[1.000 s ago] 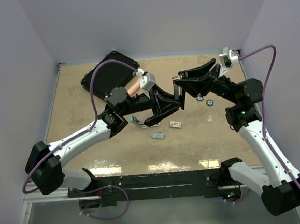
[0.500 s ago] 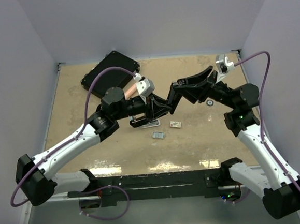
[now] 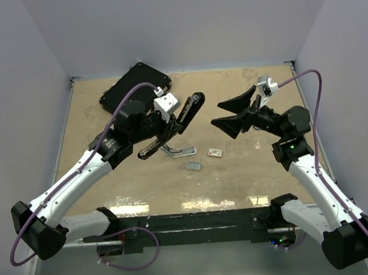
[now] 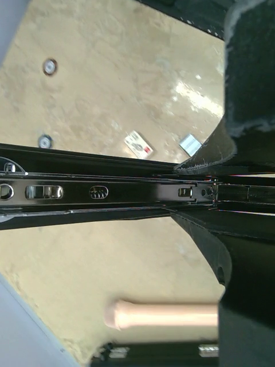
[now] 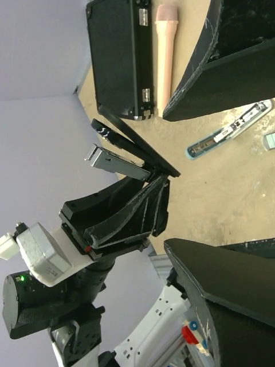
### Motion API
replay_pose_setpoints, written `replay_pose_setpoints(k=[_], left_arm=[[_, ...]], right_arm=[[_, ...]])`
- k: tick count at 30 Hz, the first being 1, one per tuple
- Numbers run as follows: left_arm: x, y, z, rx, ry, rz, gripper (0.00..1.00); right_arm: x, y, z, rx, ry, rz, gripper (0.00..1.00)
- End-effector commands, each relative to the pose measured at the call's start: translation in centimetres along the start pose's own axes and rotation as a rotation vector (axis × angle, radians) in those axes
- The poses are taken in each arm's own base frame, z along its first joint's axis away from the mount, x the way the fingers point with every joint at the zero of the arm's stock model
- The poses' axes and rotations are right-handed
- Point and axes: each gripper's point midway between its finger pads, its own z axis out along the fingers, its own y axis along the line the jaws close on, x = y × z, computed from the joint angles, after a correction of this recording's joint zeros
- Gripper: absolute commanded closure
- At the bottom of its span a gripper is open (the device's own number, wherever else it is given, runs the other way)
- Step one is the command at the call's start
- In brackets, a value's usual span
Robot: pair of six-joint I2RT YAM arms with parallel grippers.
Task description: Load the staples into the stapler
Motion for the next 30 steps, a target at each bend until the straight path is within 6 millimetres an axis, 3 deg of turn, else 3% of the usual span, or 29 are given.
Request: replay_pose_setpoints(k=[1, 12, 19, 22, 30], left_arm=[[-1.5, 2.9, -2.6, -0.130, 0.015, 0.101, 1.00], [3.1, 9.4, -3.8, -0.221, 0.220, 0.182, 1.00], [6.9, 12.6, -1.7, -0.222, 0.283, 0.194, 1.00], [9.4, 14.0, -0.7, -0.200, 0.332, 0.180, 1.00], [14.8, 14.7, 1.9, -0.113, 0.462, 0.206, 1.00]], right_arm=[[-0.9, 0.0, 0.1, 0.004, 0.009, -0.064, 0.11], [0.1, -1.3, -0.1, 0.061, 0.058, -0.083, 0.10], [1.0, -1.9, -0.1, 0.072, 0.085, -0.062, 0.10], [1.6, -1.9, 0.0, 0.060, 0.105, -0.047, 0.10], [2.8, -2.3, -0.3, 0.063, 0.136, -0.033, 0.10]])
